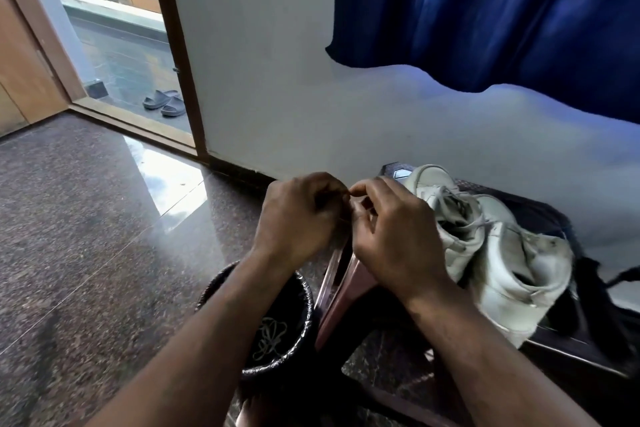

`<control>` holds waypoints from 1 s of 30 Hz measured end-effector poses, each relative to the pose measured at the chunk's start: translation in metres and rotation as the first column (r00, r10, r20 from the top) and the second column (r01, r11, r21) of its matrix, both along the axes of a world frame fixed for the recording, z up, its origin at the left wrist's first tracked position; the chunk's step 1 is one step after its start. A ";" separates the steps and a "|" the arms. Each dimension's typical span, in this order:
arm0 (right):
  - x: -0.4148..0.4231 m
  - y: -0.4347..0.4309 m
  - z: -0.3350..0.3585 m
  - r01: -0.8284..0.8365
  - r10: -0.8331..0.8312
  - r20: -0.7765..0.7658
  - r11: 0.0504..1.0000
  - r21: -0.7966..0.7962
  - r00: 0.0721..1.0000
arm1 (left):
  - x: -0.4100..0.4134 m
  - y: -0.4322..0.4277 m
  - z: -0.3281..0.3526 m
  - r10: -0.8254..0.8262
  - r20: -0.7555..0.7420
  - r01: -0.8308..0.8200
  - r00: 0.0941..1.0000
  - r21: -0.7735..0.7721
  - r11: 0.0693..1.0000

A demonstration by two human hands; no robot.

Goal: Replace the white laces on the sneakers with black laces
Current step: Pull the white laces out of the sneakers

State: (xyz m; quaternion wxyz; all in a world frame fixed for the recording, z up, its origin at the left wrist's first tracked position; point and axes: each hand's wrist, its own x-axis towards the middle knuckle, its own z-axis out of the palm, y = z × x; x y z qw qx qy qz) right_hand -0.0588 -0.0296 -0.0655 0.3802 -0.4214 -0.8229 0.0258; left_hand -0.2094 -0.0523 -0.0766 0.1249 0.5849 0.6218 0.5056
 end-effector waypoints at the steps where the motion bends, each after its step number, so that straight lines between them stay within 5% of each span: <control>1: 0.009 0.001 0.004 0.036 -0.037 0.018 0.998 0.042 0.999 | 0.010 0.003 -0.001 -0.017 0.003 0.017 1.000 0.018 1.000; 9: 0.065 0.001 0.011 0.254 -0.276 0.156 0.956 0.147 0.949 | 0.072 0.030 -0.006 -0.171 0.053 0.168 0.984 0.058 0.984; 18: 0.107 -0.034 0.010 0.422 -0.442 0.239 0.897 0.133 0.864 | 0.088 0.036 -0.014 -0.249 -0.222 0.290 0.943 0.175 0.941; 24: 0.135 -0.034 0.004 0.481 -0.470 0.341 0.875 0.057 0.814 | 0.101 0.031 -0.016 -0.320 -0.278 0.358 0.906 0.096 0.929; 30: 0.142 -0.015 -0.004 0.427 -0.413 0.303 0.904 0.024 0.859 | 0.105 0.033 -0.018 -0.317 -0.234 0.342 0.919 0.076 0.937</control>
